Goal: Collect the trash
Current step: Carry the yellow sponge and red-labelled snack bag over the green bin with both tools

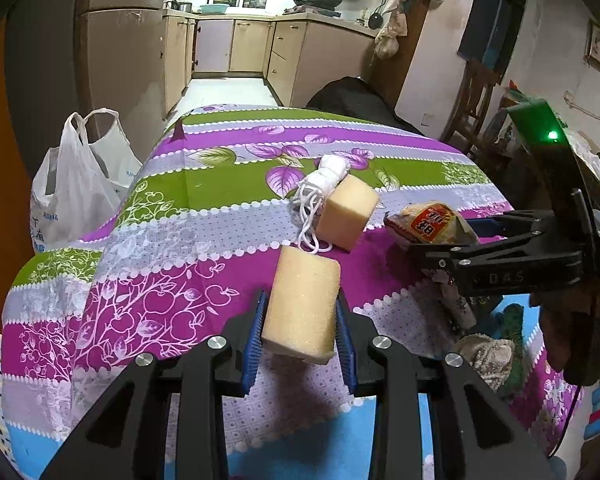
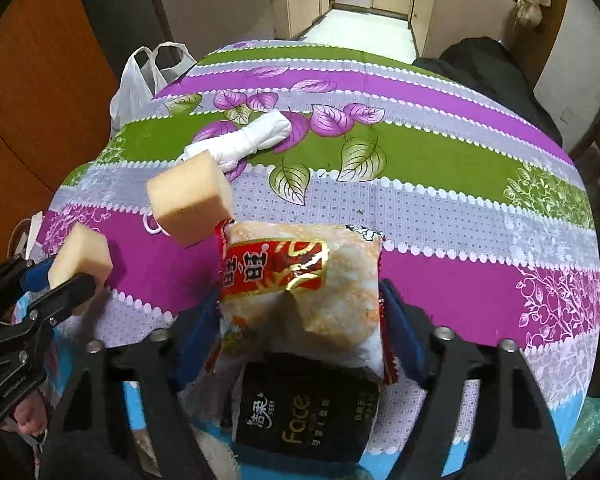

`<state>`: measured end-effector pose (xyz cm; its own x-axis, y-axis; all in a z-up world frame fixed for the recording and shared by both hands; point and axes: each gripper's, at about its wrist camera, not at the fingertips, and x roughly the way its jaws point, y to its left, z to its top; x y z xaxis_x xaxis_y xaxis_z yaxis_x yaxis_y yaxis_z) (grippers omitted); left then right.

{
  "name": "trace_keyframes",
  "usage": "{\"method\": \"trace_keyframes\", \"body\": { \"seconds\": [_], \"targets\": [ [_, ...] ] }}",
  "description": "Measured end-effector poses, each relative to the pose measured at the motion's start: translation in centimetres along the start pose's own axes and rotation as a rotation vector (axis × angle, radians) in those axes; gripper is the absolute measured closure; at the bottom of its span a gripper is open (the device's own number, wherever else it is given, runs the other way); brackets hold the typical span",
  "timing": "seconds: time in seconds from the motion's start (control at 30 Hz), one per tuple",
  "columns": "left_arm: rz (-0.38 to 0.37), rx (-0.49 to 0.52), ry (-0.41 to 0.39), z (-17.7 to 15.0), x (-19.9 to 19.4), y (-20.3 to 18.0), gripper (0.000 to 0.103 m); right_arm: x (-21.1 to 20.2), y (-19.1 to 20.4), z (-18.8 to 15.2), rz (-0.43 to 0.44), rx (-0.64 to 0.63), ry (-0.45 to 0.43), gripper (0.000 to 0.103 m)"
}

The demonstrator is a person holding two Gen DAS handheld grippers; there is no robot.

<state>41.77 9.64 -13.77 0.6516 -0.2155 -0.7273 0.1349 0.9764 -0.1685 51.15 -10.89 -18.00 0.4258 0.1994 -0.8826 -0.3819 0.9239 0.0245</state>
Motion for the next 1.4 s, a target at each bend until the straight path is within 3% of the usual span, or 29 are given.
{"method": "trace_keyframes", "body": {
  "seconds": [0.03,0.1,0.4,0.53,0.7,0.87,1.17,1.4],
  "targets": [
    [0.005,-0.004,0.0,0.0,0.1,0.0,0.07,-0.3,0.0,0.0,-0.003,-0.001,-0.015,0.044],
    [0.008,-0.014,-0.005,0.1,0.0,0.1,0.07,-0.9,0.2,0.2,-0.01,-0.007,-0.051,0.047],
    [0.022,-0.011,-0.079,1.2,-3.4,-1.7,0.07,-8.6,-0.3,-1.1,-0.026,0.01,-0.264,0.048],
    [-0.014,0.019,-0.122,1.7,-5.8,-4.6,0.07,-14.4,-1.9,-4.3,-0.06,0.037,-0.369,0.048],
    [-0.11,0.092,-0.161,1.9,-8.5,-11.3,0.07,-21.3,-5.2,-10.2,-0.14,0.108,-0.47,0.048],
    [-0.234,0.181,-0.164,1.6,-9.8,-19.6,0.07,-25.9,-9.0,-15.7,-0.238,0.174,-0.503,0.048],
    [-0.41,0.323,-0.166,0.9,-11.5,-35.2,0.07,-32.0,-16.8,-24.6,-0.388,0.337,-0.516,0.048],
    [-0.47,0.412,-0.114,-0.2,-10.4,-45.3,0.07,-34.0,-22.8,-29.0,-0.406,0.466,-0.474,0.048]
  ]
}}
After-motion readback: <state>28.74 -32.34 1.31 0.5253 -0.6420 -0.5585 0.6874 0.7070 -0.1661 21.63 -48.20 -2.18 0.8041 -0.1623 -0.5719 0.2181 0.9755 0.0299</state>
